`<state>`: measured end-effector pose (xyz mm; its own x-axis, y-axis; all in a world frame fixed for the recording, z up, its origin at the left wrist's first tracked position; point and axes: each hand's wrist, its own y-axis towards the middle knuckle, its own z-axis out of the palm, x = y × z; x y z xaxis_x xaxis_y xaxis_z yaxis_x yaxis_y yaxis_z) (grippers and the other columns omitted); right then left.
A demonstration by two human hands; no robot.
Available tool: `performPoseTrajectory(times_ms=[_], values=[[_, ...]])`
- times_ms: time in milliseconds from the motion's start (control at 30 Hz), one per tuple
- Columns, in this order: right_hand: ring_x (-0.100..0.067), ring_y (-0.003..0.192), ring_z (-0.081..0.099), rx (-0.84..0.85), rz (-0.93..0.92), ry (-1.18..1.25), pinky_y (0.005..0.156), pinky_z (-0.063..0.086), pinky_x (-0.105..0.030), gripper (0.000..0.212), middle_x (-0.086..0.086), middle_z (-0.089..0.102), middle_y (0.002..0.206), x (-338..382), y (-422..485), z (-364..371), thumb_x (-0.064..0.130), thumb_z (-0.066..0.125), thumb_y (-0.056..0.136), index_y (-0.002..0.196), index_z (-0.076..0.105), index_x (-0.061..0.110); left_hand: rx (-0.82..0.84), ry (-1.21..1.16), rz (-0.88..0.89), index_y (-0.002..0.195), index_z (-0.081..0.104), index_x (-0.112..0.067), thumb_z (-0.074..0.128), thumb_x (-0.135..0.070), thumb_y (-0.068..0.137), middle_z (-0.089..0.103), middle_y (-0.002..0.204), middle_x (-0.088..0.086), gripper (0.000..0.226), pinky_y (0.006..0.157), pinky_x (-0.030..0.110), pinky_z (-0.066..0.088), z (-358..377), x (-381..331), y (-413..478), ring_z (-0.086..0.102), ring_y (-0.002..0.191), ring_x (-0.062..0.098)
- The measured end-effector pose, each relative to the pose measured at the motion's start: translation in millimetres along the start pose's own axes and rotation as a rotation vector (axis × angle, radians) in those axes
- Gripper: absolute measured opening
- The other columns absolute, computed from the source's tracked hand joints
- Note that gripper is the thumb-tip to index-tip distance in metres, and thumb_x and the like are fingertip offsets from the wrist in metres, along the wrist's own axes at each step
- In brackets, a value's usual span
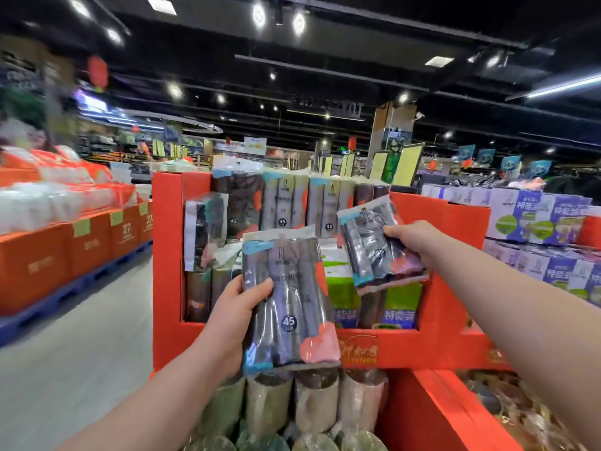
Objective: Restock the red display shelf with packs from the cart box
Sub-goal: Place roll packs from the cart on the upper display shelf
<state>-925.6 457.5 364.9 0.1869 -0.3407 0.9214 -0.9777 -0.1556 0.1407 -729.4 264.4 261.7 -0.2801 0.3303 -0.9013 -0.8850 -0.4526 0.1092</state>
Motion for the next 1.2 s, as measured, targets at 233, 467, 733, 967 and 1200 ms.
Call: performPoseTrajectory(times_ms=[233, 467, 733, 967, 1200], values=[[-0.030, 0.087, 0.063, 0.000, -0.227, -0.816, 0.063, 0.050, -0.024, 0.027, -0.016, 0.065, 0.101, -7.6, 43.6, 7.9, 0.024, 0.060, 0.089, 0.105, 0.056, 0.002, -0.076, -0.006, 0.044, 0.114, 0.059, -0.006, 0.059, -0.012, 0.091, 0.074, 0.087, 0.011, 0.023, 0.058, 0.032, 0.056, 7.3, -5.0, 13.9, 0.071, 0.069, 0.023], [-0.008, 0.142, 0.021, 0.707, -0.506, -1.010, 0.113, 0.017, -0.022, 0.074, 0.006, 0.018, 0.158, -12.1, 15.2, 7.4, 0.048, 0.060, 0.088, 0.150, 0.025, 0.028, -0.097, 0.032, 0.055, 0.117, 0.056, -0.006, 0.059, -0.014, 0.092, 0.070, 0.086, 0.010, 0.026, 0.047, 0.025, 0.052, 25.9, -1.0, 29.0, 0.069, 0.061, 0.018], [-0.025, 0.144, 0.026, 0.460, -0.553, -1.198, 0.115, 0.027, -0.040, 0.080, -0.004, 0.022, 0.159, -35.2, 36.7, 8.3, 0.065, 0.047, 0.086, 0.151, 0.017, 0.029, -0.070, 0.098, 0.075, 0.116, 0.058, -0.011, 0.061, -0.015, 0.092, 0.074, 0.095, 0.011, 0.025, 0.059, 0.035, 0.056, 47.1, -1.3, 50.1, 0.071, 0.076, 0.025], [-0.023, 0.140, 0.032, 0.389, -0.575, -1.183, 0.111, 0.033, -0.039, 0.099, -0.005, 0.027, 0.155, -43.1, 36.8, -0.8, 0.068, 0.058, 0.077, 0.150, 0.022, 0.013, -0.146, 0.192, 0.104, 0.126, 0.038, -0.015, 0.069, -0.022, 0.087, 0.064, 0.099, 0.008, 0.051, 0.060, 0.034, 0.055, 72.4, -7.1, 81.6, 0.067, 0.079, 0.021], [-0.024, 0.144, 0.024, 0.367, -0.654, -1.260, 0.114, 0.028, -0.037, 0.084, -0.007, 0.019, 0.158, -54.1, 28.0, -5.9, 0.056, 0.050, 0.090, 0.152, 0.016, 0.011, -0.071, 0.427, 0.054, 0.145, 0.034, -0.008, 0.067, -0.025, 0.088, 0.057, 0.131, 0.011, 0.068, 0.082, 0.037, 0.055, 99.0, -13.3, 135.0, 0.063, 0.101, 0.023]])
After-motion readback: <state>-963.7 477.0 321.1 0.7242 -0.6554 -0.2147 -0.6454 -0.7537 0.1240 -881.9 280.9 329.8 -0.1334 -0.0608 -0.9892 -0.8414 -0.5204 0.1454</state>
